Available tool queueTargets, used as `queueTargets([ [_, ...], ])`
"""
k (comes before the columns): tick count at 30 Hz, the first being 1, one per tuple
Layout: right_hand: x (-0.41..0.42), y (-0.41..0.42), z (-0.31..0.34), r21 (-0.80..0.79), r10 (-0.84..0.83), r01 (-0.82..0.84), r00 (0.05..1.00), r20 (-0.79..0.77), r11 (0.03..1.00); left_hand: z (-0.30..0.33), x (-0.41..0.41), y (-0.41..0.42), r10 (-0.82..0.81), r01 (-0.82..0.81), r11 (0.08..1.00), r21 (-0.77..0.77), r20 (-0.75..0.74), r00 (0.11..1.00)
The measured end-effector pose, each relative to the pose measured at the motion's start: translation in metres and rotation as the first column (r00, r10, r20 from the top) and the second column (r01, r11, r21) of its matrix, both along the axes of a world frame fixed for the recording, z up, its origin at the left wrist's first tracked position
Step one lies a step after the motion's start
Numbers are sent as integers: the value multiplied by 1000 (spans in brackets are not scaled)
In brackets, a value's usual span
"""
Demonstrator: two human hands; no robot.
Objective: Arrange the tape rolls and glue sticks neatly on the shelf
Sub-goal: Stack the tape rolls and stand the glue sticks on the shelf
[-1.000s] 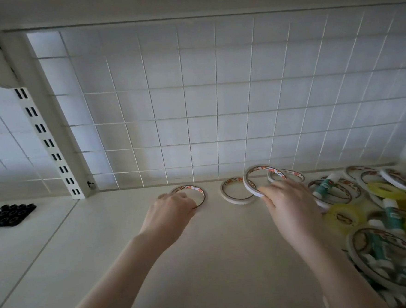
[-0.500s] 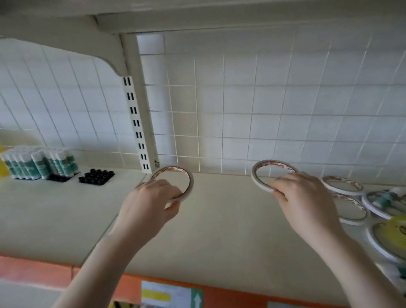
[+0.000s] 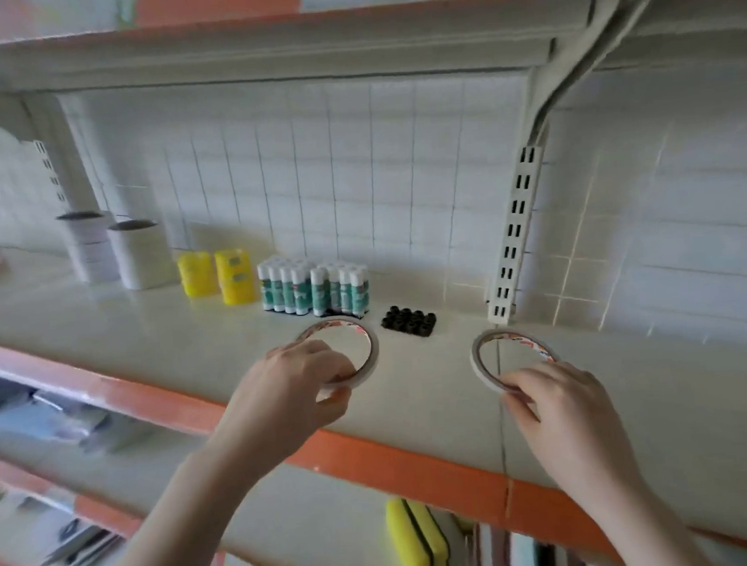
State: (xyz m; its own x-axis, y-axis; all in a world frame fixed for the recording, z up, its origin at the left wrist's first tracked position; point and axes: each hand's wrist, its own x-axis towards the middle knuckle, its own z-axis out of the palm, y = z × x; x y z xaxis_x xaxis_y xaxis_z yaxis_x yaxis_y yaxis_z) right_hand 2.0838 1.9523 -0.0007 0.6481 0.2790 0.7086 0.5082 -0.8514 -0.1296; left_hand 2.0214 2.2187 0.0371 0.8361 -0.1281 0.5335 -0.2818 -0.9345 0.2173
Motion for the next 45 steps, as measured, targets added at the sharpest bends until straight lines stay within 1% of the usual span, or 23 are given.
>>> queueTargets([
  [3, -8, 53, 3, 16, 22, -22, 1000, -14, 1000, -3, -10, 53, 28, -28, 999, -35, 1, 1000],
  [8, -1, 129, 7, 72, 37, -38, 999, 17, 997, -10, -15, 127, 65, -63, 997, -52, 49, 997],
  [12, 17, 191, 9, 107, 69, -75, 996, 56, 991, -17, -5, 182, 77, -76, 996, -38, 50, 996],
  [15, 32, 241, 9, 134, 105, -112, 993, 59, 985, -19, 9, 226, 91, -90, 996, -15, 37, 995],
  [17, 45, 274, 12, 139, 103, -109, 993, 50, 984, -15, 20, 258, 118, -117, 993, -5, 44, 992],
  [19, 56, 307, 20, 137, 110, -114, 993, 40, 984, -9, 29, 290, 127, -127, 992, 3, 37, 991],
  [21, 66, 337, 30, 119, 120, -126, 991, 50, 985, -2, 39, 321, 136, -137, 990, 13, 53, 989],
  [23, 75, 367, 39, 113, 133, -135, 991, 28, 984, 4, 48, 350, 147, -147, 989, 2, 72, 987],
  [26, 86, 410, 48, 103, 146, -145, 989, -6, 984, 5, 59, 392, 152, -151, 988, -20, 80, 985],
  [29, 97, 456, 52, 74, 153, -153, 988, 4, 985, 2, 69, 436, 163, -162, 987, -24, 65, 984],
  [32, 109, 504, 55, 68, 156, -155, 988, -11, 986, -7, 80, 486, 137, -136, 990, -37, 46, 989],
  [36, 127, 569, 68, 58, 137, -132, 988, -78, 989, -18, 97, 555, 62, -61, 997, -46, 33, 998],
  [40, 148, 623, 85, 45, 129, -125, 986, -104, 991, -20, 109, 604, 1, -1, 1000, -28, -1, 1000],
  [43, 167, 651, 91, 59, 103, -93, 974, -201, 994, -21, 119, 627, -46, 46, 999, -26, -7, 999],
  [45, 177, 663, 90, 38, 74, -66, 959, -274, 997, -24, 126, 636, -79, 79, 996, -47, 0, 997],
])
